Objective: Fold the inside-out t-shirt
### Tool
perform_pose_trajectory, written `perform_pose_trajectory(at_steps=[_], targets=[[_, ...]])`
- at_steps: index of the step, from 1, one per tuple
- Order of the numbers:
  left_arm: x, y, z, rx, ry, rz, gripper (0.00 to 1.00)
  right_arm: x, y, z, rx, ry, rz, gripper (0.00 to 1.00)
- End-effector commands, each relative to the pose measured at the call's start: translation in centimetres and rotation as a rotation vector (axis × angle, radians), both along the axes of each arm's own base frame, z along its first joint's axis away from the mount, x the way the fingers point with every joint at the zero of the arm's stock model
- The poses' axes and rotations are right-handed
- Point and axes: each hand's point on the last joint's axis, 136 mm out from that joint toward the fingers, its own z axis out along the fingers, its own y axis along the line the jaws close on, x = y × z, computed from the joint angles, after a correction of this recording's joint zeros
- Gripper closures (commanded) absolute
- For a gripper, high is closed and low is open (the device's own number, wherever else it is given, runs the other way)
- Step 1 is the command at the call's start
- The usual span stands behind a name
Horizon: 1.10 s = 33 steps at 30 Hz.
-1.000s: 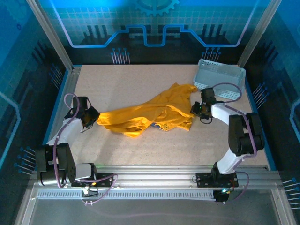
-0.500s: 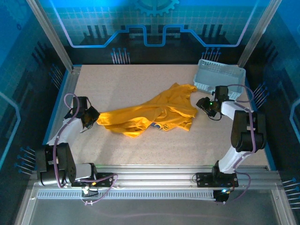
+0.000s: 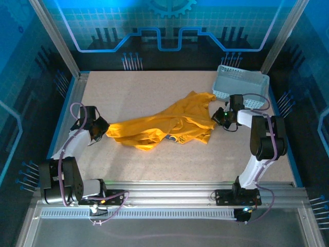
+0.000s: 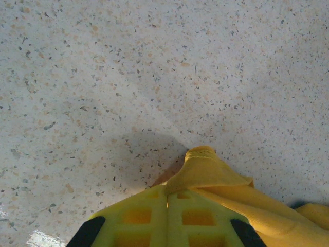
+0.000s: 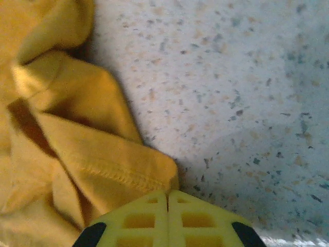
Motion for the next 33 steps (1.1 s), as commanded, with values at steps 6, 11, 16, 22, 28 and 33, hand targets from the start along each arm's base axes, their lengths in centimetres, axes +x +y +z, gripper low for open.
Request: perform_pose_trajectory(at_steps=[6, 11, 16, 22, 28, 33], targets=[[1.1, 0.0, 3.9, -0.033, -0.106, 0.009, 1.00, 0.1, -2.7, 16.5, -0.287, -0.357, 0.017, 1.00], [2.5, -1.0, 11.8, -0.060, -0.308, -0.043, 1.00, -2.0, -3.4, 28.5, -0.401, -0.617, -0.003, 1.00], [2.7, -3.0, 26.0, -0.069, -0.657, -0.159, 1.00, -6.4, -3.5, 44.0, -0.460, -0.955, -0.039, 1.00], [-3.5, -4.5, 40.4, 0.077, -1.034, -0.235, 1.00, -16.5, -4.9, 58.7, -0.587, -1.322, -0.168, 1.00], [1.8, -3.4, 32.4, 0.020, -0.770, -0.228, 1.00, -13.3, -3.9, 55.3, -0.570, -1.224, -0.071, 1.00], [6.9, -1.7, 20.6, -0.150, -0.349, -0.140, 1.00, -6.0, -4.7, 47.0, -0.559, -0.907, -0.032, 1.00]])
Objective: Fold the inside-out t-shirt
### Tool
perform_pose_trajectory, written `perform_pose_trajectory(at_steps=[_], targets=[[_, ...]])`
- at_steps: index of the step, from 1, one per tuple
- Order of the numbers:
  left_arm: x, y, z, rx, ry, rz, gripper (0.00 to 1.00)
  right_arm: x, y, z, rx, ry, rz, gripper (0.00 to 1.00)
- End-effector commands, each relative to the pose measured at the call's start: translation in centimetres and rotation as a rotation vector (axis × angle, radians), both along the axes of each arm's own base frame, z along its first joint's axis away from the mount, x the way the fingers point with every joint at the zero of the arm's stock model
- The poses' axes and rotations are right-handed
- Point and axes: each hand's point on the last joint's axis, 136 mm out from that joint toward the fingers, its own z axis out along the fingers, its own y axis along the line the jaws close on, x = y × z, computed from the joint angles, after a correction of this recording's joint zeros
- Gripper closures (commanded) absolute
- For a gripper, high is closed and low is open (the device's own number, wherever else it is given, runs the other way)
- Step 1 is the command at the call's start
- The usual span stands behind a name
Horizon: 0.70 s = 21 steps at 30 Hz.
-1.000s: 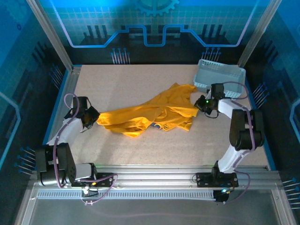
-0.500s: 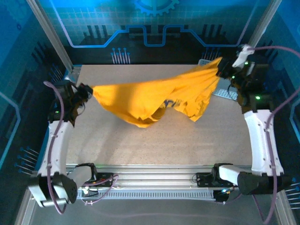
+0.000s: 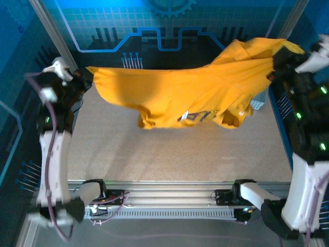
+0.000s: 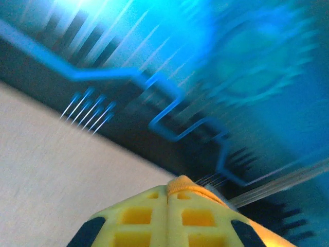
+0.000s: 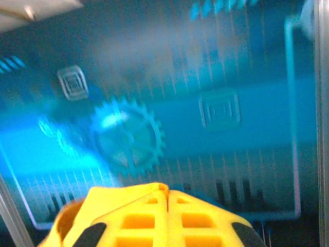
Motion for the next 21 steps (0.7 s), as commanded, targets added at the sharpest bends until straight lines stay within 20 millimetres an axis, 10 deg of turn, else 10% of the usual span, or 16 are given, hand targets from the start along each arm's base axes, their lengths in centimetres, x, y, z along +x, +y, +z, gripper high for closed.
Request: perform_pose_trajectory(at_steps=[1, 6, 14, 21], targets=[[1.4, 1.3, -11.1, -0.128, 0.387, 0.026, 1.00, 7.8, -0.8, -9.9, 0.007, 0.361, -0.040, 1.00], [1.6, 0.8, -4.1, -0.100, 0.215, -0.018, 1.00, 7.6, -0.7, -6.6, 0.011, 0.299, -0.027, 1.00], [-5.6, 0.1, 10.2, 0.063, -0.306, 0.029, 1.00, 0.3, -1.3, 3.8, 0.005, -0.016, -0.045, 1.00], [-5.6, 0.5, 10.5, 0.082, -0.309, 0.051, 1.00, -4.2, -0.4, 7.8, -0.020, -0.177, -0.009, 1.00]])
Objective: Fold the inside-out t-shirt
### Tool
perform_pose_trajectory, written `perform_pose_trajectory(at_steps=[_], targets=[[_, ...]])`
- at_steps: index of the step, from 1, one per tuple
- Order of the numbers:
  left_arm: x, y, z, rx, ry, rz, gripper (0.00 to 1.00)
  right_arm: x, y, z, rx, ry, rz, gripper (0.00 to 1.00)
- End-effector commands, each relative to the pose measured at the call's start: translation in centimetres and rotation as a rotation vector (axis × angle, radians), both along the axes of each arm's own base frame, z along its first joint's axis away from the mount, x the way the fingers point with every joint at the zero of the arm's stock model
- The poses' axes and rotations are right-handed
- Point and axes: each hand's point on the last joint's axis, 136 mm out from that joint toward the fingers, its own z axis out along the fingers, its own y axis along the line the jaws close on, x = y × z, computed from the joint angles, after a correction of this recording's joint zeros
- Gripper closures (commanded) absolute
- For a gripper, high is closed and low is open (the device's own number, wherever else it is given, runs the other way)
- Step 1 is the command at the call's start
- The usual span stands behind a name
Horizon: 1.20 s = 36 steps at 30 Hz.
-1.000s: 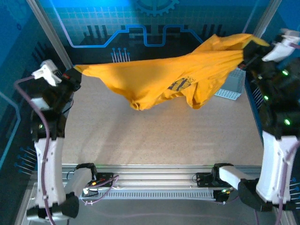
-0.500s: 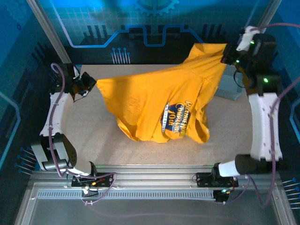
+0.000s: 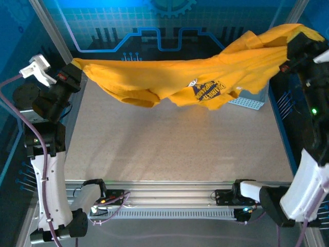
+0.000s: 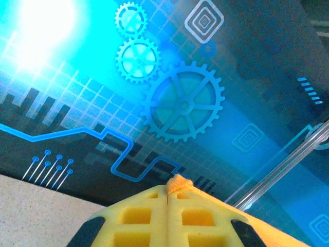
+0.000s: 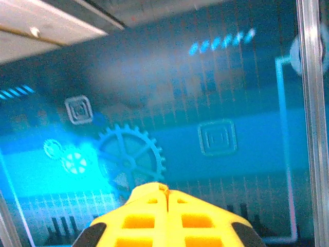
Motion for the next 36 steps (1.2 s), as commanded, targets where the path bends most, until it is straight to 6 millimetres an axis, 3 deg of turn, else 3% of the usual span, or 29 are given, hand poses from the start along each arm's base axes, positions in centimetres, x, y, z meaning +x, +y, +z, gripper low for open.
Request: perform_pose_trajectory(at_steps=[1, 4, 7, 11, 14, 17, 20, 24, 27, 32, 36], targets=[[4.2, 1.9, -3.5, -0.017, 0.145, 0.044, 1.00, 1.7, 0.2, -0.3, -0.020, 0.002, 0.016, 1.00], [8.5, 2.0, -8.6, -0.072, 0.437, -0.021, 1.00, 2.0, 0.4, -0.8, -0.023, 0.030, 0.027, 1.00], [11.1, 2.1, -13.7, -0.142, 0.671, -0.068, 1.00, 0.2, 1.2, -0.2, -0.027, 0.003, 0.073, 1.00], [13.4, 2.3, -16.5, -0.174, 0.739, -0.092, 1.00, -4.1, 4.0, 2.0, -0.045, -0.105, 0.232, 1.00], [13.9, 0.6, -14.7, -0.125, 0.664, -0.159, 1.00, -4.9, 3.9, 2.5, -0.040, -0.120, 0.229, 1.00], [13.0, -1.2, -11.0, -0.051, 0.513, -0.195, 1.00, -2.3, 3.1, 1.4, -0.042, -0.062, 0.179, 1.00], [11.1, -0.6, -7.4, -0.031, 0.367, -0.134, 1.00, 0.9, 2.5, -0.2, -0.033, 0.022, 0.153, 1.00], [9.9, 1.7, -4.4, -0.037, 0.311, -0.015, 1.00, 4.9, 1.9, -2.1, -0.022, 0.087, 0.133, 1.00], [11.3, 2.9, -3.2, -0.072, 0.336, 0.001, 1.00, 8.6, 1.9, -3.6, -0.024, 0.134, 0.141, 1.00], [15.4, 4.0, -1.6, -0.102, 0.325, -0.009, 1.00, 15.4, 2.1, -5.8, -0.025, 0.172, 0.180, 1.00], [18.5, 4.5, 1.4, -0.109, 0.231, -0.051, 1.00, 19.7, 1.8, -5.5, -0.018, 0.132, 0.185, 1.00]])
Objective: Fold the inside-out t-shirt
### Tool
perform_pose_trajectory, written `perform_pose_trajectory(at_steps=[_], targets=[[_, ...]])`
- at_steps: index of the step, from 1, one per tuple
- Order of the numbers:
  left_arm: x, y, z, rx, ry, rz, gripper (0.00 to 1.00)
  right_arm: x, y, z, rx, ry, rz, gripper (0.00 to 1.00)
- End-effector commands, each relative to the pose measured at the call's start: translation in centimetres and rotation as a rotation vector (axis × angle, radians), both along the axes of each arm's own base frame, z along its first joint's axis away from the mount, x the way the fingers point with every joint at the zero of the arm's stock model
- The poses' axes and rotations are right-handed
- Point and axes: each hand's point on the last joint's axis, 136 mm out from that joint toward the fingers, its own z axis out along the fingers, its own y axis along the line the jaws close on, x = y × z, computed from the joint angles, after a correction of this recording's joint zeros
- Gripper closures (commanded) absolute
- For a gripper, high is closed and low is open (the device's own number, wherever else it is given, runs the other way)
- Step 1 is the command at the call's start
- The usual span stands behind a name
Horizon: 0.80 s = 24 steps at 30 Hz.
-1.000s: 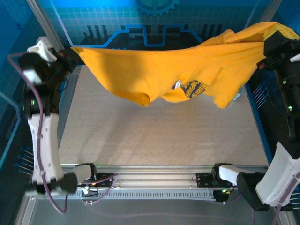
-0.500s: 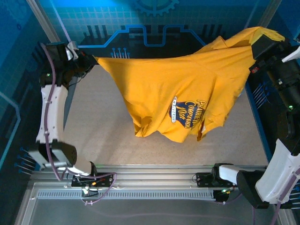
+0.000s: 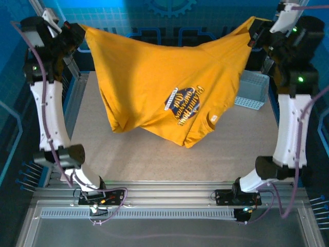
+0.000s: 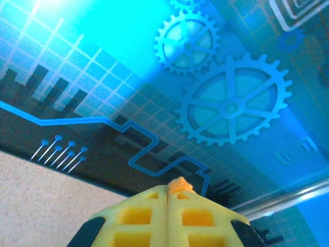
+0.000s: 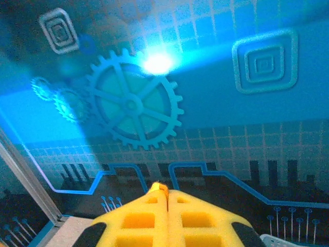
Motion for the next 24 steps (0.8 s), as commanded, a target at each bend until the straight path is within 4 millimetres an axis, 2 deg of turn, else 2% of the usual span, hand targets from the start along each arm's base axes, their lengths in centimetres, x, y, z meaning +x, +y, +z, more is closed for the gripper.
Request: perform_pose_trajectory(at_steps=[1, 4, 6, 9, 12, 15, 17, 19, 21, 24], targets=[[1.6, 1.1, 2.4, -0.047, -0.071, -0.011, 1.00, 0.9, -0.6, 4.9, 0.011, -0.190, 0.006, 1.00], [1.8, 2.4, 6.8, -0.089, -0.218, -0.045, 1.00, 1.8, -0.2, 7.5, 0.064, -0.267, 0.073, 1.00], [1.0, 3.3, 9.5, -0.105, -0.320, -0.056, 1.00, 1.9, 0.2, 9.2, 0.084, -0.316, 0.106, 1.00], [-1.0, 4.0, 12.0, -0.085, -0.401, -0.069, 1.00, 0.2, 0.2, 11.5, 0.117, -0.388, 0.128, 1.00], [-2.3, 3.2, 11.4, -0.033, -0.376, -0.091, 1.00, -1.5, 0.3, 12.0, 0.117, -0.381, 0.143, 1.00], [-3.7, 1.8, 9.1, -0.026, -0.350, -0.140, 1.00, -2.4, 1.2, 10.2, 0.080, -0.294, 0.158, 1.00], [-4.9, 0.9, 6.4, -0.026, -0.320, -0.155, 1.00, -2.6, 2.0, 7.3, 0.061, -0.214, 0.178, 1.00], [-5.8, 0.1, 2.4, -0.045, -0.252, -0.162, 1.00, -2.8, 2.4, 3.2, 0.057, -0.131, 0.178, 1.00], [-7.1, -1.4, -2.2, -0.058, -0.186, -0.184, 1.00, -3.5, 2.5, -2.1, 0.069, -0.033, 0.170, 1.00], [-9.5, -4.0, -10.3, -0.072, -0.055, -0.190, 1.00, -4.7, 2.7, -13.4, 0.134, 0.192, 0.151, 1.00]])
